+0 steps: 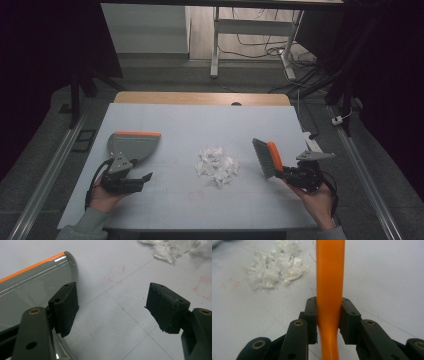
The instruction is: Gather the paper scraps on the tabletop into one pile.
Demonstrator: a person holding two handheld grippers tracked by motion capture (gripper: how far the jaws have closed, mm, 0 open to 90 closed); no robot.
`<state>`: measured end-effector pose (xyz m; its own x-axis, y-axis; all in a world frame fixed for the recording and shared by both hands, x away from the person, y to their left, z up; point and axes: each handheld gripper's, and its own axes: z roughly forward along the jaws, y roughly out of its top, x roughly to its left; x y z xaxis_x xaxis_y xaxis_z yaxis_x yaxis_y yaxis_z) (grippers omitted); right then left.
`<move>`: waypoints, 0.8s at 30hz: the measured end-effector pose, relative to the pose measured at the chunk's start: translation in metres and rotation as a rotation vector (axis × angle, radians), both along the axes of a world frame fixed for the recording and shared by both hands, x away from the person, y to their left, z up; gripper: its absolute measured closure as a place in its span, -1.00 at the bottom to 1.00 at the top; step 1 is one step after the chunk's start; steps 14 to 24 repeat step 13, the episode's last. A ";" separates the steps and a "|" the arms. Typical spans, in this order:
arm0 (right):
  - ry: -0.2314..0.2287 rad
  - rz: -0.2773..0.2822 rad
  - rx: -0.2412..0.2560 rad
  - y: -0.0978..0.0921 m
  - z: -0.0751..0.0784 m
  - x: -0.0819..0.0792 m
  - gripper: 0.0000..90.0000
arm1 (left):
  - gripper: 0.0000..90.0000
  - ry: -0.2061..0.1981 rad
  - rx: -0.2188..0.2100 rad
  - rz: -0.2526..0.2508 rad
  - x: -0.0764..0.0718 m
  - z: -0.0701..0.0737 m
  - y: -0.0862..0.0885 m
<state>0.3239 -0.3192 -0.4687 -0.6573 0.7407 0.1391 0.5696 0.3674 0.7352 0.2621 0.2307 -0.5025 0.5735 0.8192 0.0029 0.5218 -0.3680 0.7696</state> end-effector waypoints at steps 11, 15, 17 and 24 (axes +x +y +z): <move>-0.019 0.002 -0.005 0.002 0.000 -0.001 0.56 | -0.40 -0.002 -0.002 -0.003 -0.001 0.001 0.001; -0.018 0.005 0.003 0.001 0.000 -0.001 0.55 | -0.40 -0.003 -0.004 -0.002 -0.001 0.001 0.001; -0.018 0.005 0.003 0.001 0.000 -0.001 0.55 | -0.40 -0.003 -0.004 -0.002 -0.001 0.001 0.001; -0.018 0.005 0.003 0.001 0.000 -0.001 0.55 | -0.40 -0.003 -0.004 -0.002 -0.001 0.001 0.001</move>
